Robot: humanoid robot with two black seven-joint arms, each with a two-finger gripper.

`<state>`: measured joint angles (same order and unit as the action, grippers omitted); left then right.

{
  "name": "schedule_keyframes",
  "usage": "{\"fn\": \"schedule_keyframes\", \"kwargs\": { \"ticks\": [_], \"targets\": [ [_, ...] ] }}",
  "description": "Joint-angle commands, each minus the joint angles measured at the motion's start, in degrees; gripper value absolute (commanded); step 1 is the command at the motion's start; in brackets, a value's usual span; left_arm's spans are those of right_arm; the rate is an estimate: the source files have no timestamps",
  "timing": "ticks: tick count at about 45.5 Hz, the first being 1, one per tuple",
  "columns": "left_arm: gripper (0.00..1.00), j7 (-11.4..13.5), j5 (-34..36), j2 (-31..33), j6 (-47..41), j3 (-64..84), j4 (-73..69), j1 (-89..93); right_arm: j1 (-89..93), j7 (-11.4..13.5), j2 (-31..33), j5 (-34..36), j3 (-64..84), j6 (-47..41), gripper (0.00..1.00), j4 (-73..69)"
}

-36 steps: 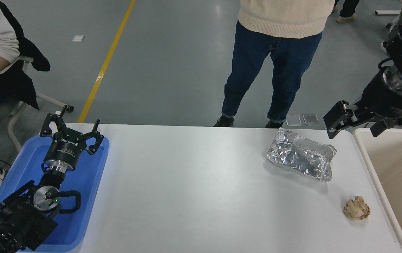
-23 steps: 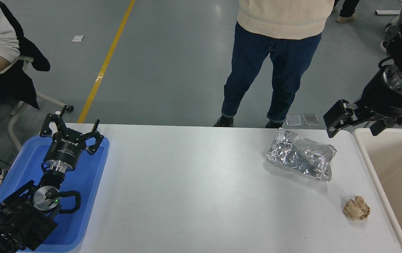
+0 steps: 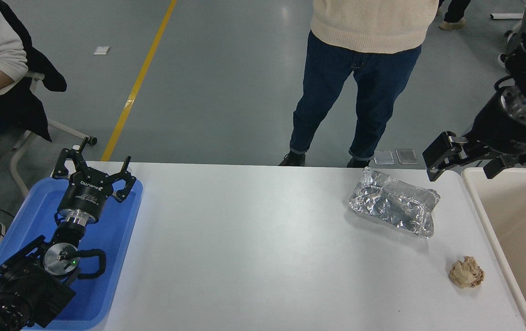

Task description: Pick up foil plate and place in dustbin

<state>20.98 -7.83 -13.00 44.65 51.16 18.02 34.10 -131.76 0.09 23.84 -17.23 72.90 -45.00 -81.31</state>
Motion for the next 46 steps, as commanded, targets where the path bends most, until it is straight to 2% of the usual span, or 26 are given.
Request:
{"fn": "schedule_keyframes", "kwargs": {
  "ticks": [1,24,31,44,46],
  "targets": [
    [1.0,0.0,0.0,0.0,0.0,0.0,0.0,-0.1,0.4,0.0,0.0,0.0,0.0,0.0,1.0,0.0],
    [1.0,0.0,0.0,0.0,0.0,0.0,0.0,-0.1,4.1,0.0,0.3,0.1,-2.1,0.0,1.0,0.8],
    [1.0,0.0,0.0,0.0,0.0,0.0,0.0,-0.1,5.1,0.0,4.6,0.7,-4.4,0.0,1.0,1.7],
    [1.0,0.0,0.0,0.0,0.0,0.0,0.0,-0.1,22.5,0.0,5.4,11.2,-4.8,0.0,1.0,16.7],
    [1.0,0.0,0.0,0.0,0.0,0.0,0.0,-0.1,25.2,0.0,5.3,12.0,-4.9,2.4,1.0,18.3]
  ]
}}
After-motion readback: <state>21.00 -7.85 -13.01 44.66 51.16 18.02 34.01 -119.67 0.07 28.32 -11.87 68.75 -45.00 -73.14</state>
